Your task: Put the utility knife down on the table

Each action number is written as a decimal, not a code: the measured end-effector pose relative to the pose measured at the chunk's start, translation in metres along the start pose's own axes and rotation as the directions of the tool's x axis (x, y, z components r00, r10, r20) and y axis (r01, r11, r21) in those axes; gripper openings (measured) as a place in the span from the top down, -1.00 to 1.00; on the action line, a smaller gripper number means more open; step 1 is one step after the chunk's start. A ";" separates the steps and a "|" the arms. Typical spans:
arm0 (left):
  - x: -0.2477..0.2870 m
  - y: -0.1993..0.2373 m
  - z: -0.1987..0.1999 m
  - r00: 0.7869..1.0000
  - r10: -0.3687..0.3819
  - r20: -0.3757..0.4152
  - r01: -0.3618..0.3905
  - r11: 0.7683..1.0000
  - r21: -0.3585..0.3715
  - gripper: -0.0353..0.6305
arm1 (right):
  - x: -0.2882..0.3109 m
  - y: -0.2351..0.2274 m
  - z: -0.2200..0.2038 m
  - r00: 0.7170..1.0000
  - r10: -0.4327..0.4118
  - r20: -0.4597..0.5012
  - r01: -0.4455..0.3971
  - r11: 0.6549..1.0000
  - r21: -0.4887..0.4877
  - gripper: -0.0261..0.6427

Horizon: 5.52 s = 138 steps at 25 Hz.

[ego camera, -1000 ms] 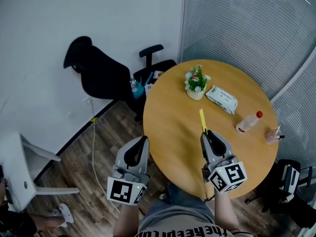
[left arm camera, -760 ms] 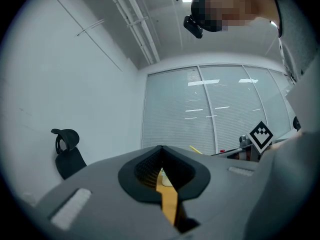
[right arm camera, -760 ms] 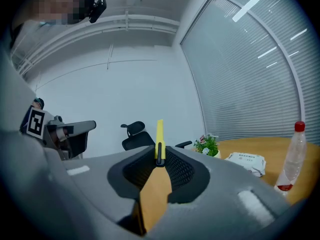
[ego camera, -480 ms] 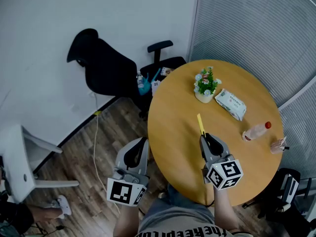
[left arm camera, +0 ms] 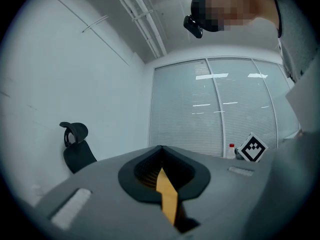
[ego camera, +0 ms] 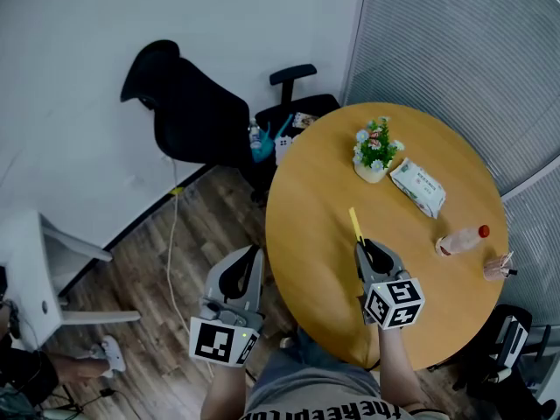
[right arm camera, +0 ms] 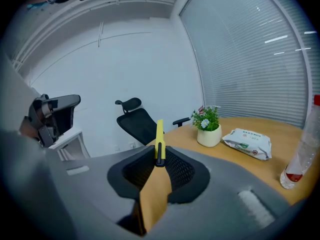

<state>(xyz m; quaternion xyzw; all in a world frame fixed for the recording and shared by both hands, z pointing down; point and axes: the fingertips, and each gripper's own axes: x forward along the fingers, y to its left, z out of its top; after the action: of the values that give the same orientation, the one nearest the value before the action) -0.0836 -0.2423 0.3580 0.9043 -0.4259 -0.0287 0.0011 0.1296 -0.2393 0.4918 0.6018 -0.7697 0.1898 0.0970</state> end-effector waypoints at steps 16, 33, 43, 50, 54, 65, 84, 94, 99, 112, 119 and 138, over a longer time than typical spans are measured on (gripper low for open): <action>-0.004 0.009 -0.017 0.998 0.043 -0.044 -0.044 0.999 -0.015 0.85 | 0.033 -0.024 -0.055 0.985 -0.021 -0.172 0.025 0.999 0.023 0.72; -0.012 0.024 -0.033 0.992 0.090 -0.085 -0.094 0.995 -0.034 0.85 | 0.056 -0.035 -0.095 0.955 -0.036 -0.295 0.041 0.999 0.014 0.72; -0.017 0.033 -0.040 0.988 0.111 -0.105 -0.116 0.992 -0.042 0.85 | 0.067 -0.039 -0.111 0.938 -0.044 -0.344 0.051 0.999 0.012 0.72; -0.021 0.035 -0.045 0.985 0.124 -0.121 -0.129 0.991 -0.043 0.85 | 0.073 -0.039 -0.123 0.924 -0.049 -0.378 0.052 0.999 0.000 0.72; -0.023 0.036 -0.048 0.983 0.129 -0.128 -0.136 0.990 -0.044 0.85 | 0.077 -0.039 -0.128 0.917 -0.053 -0.395 0.053 0.999 -0.011 0.72; -0.029 0.037 -0.050 0.980 0.145 -0.137 -0.152 0.988 -0.042 0.85 | 0.080 -0.041 -0.140 0.897 -0.072 -0.437 0.057 0.997 -0.048 0.72; -0.034 0.031 -0.041 0.984 0.131 -0.118 -0.136 0.990 -0.034 0.85 | 0.069 -0.037 -0.120 0.925 -0.097 -0.369 0.081 0.995 -0.058 0.72; -0.030 0.017 -0.030 0.993 0.082 -0.087 -0.085 0.996 -0.025 0.85 | 0.040 -0.020 -0.081 0.970 -0.078 -0.230 0.066 0.996 -0.061 0.92; -0.030 0.007 -0.026 0.995 0.051 -0.080 -0.053 0.998 -0.022 0.85 | 0.022 -0.013 -0.066 0.984 -0.069 -0.166 0.058 0.996 -0.067 0.92; -0.033 -0.016 -0.017 0.998 -0.010 -0.065 0.010 1.000 -0.007 0.85 | -0.023 -0.001 -0.034 0.998 -0.063 -0.012 0.062 0.997 -0.053 0.92; -0.037 -0.029 -0.012 0.998 -0.041 -0.055 0.041 0.999 0.002 0.85 | -0.049 0.004 -0.013 0.995 -0.077 0.070 0.081 0.995 -0.053 0.92; -0.052 -0.052 0.007 0.995 -0.102 -0.006 0.103 0.994 0.021 0.85 | -0.120 0.016 0.024 0.956 -0.113 0.270 0.122 0.992 -0.017 0.92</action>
<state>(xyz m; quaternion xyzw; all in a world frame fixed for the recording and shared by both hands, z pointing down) -0.0770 -0.1693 0.3520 0.9250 -0.3792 -0.0218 -0.0091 0.1469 -0.1393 0.4216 0.6651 -0.7415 0.0875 0.0130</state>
